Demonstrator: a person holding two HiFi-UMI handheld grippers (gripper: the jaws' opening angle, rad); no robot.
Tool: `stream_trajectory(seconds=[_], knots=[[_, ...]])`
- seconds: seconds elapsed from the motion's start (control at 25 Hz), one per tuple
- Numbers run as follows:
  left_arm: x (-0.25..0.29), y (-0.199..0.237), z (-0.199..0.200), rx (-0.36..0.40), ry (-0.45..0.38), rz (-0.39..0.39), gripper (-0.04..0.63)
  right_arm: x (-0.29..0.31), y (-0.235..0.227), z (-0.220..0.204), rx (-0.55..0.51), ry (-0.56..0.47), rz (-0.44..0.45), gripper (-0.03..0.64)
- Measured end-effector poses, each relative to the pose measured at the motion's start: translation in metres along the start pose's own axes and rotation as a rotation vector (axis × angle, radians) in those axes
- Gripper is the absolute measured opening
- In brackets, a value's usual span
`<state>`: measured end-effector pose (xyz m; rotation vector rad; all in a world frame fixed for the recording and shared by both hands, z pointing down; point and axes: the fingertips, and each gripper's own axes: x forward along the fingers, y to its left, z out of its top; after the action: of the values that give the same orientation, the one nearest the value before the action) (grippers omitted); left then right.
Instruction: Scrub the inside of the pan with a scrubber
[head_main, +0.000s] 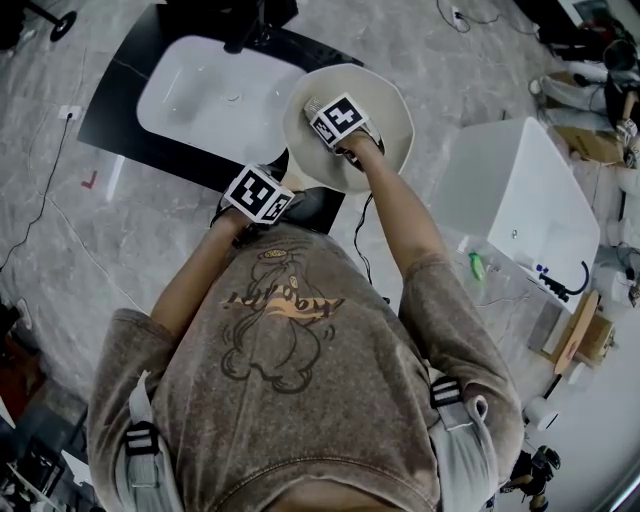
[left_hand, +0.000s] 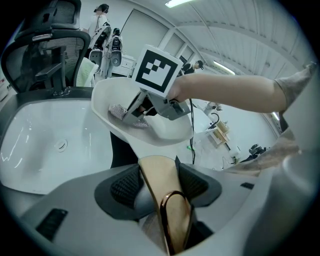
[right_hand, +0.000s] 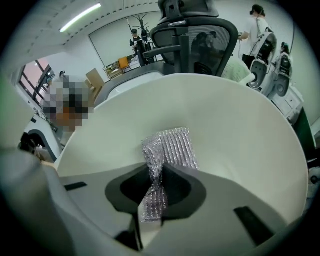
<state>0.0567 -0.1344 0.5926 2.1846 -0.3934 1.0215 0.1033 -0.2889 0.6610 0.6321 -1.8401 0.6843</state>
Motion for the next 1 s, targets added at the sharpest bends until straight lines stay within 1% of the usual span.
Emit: stream_trajectory(seconds=[0.24, 0.36, 0.48, 0.64, 0.72, 0.84, 0.88, 0.92, 1.0], knots=[[0.0, 0.004, 0.0, -0.005, -0.001, 0.002, 0.256, -0.01, -0.047, -0.013, 0.031, 0.021, -0.129, 0.08], [0.002, 0.006, 0.001, -0.017, -0.002, -0.004, 0.256, -0.015, -0.064, -0.023, 0.057, 0.024, -0.158, 0.08], [0.003, 0.008, 0.001, -0.027, -0.001, -0.01, 0.256, -0.015, -0.067, -0.025, 0.066, 0.016, -0.173, 0.08], [0.002, 0.011, 0.0, -0.02, -0.009, -0.002, 0.256, -0.012, -0.066, -0.024, 0.045, -0.005, -0.211, 0.081], [-0.004, 0.01, 0.007, -0.016, -0.052, 0.012, 0.256, -0.016, -0.065, -0.027, 0.042, -0.026, -0.223, 0.081], [-0.023, 0.01, 0.027, -0.038, -0.167, 0.035, 0.255, -0.028, -0.057, -0.031, 0.019, -0.057, -0.232, 0.081], [-0.029, 0.014, 0.033, -0.047, -0.201, 0.046, 0.243, -0.032, -0.054, -0.03, 0.014, -0.075, -0.235, 0.081], [-0.035, 0.021, 0.037, -0.058, -0.229, 0.063, 0.194, -0.036, -0.052, -0.027, 0.013, -0.098, -0.238, 0.081], [-0.045, 0.039, 0.043, -0.08, -0.273, 0.106, 0.06, -0.045, -0.047, -0.019, 0.022, -0.152, -0.242, 0.081]])
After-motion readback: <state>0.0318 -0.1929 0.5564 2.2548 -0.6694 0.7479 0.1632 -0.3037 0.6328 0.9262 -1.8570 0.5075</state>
